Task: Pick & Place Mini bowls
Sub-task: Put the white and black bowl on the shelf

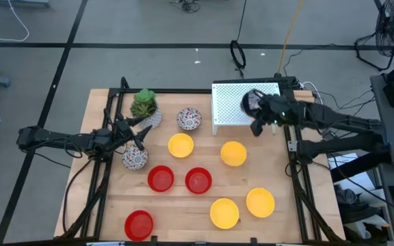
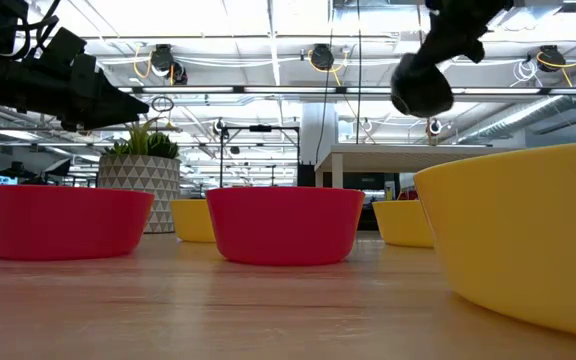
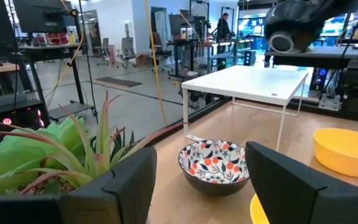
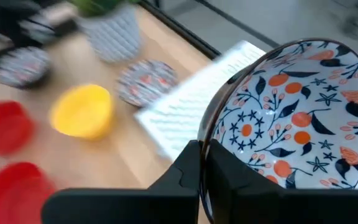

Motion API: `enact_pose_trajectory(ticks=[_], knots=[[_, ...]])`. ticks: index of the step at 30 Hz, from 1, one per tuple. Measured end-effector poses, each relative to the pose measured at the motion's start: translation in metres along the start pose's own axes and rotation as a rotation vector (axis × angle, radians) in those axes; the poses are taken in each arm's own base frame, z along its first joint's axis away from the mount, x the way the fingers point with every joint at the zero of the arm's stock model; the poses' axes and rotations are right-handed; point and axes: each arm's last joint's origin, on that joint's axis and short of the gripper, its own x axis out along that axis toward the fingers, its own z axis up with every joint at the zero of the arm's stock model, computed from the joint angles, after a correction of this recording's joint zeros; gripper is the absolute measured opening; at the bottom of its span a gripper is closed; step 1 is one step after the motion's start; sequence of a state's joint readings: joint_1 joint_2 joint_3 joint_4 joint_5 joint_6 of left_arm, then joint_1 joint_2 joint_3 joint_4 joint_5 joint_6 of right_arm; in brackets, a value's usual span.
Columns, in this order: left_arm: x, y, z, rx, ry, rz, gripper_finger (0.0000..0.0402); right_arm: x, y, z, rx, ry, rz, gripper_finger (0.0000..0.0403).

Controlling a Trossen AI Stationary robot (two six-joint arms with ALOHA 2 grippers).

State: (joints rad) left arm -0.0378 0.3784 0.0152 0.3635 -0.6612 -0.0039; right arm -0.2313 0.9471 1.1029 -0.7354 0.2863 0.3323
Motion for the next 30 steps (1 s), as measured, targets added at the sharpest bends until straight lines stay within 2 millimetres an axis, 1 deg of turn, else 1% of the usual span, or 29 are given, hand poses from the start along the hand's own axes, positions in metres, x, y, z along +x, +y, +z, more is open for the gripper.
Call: enact_pose_trajectory(ticks=[6,12,16,19,22,26,30], knots=[[0.0,0.0,0.0,0.0,0.0,0.0,0.025,0.01,-0.024,0.02,-0.009,0.228,-0.193,0.0],[0.0,0.0,0.0,0.0,0.0,0.0,0.025,0.034,-0.05,0.035,-0.014,0.428,-0.33,0.0],[0.0,0.0,0.0,0.0,0.0,0.0,0.025,0.052,-0.066,0.035,-0.021,0.525,-0.373,0.0],[0.0,0.0,0.0,0.0,0.0,0.0,0.025,0.062,-0.077,0.033,-0.016,0.593,-0.399,0.0],[0.0,0.0,0.0,0.0,0.0,0.0,0.025,0.069,-0.084,0.032,-0.014,0.621,-0.414,0.0],[0.0,0.0,0.0,0.0,0.0,0.0,0.025,0.074,-0.088,0.031,-0.051,0.645,-0.456,0.0],[0.0,0.0,0.0,0.0,0.0,0.0,0.025,0.075,-0.089,0.032,-0.101,0.64,-0.5,0.0]])
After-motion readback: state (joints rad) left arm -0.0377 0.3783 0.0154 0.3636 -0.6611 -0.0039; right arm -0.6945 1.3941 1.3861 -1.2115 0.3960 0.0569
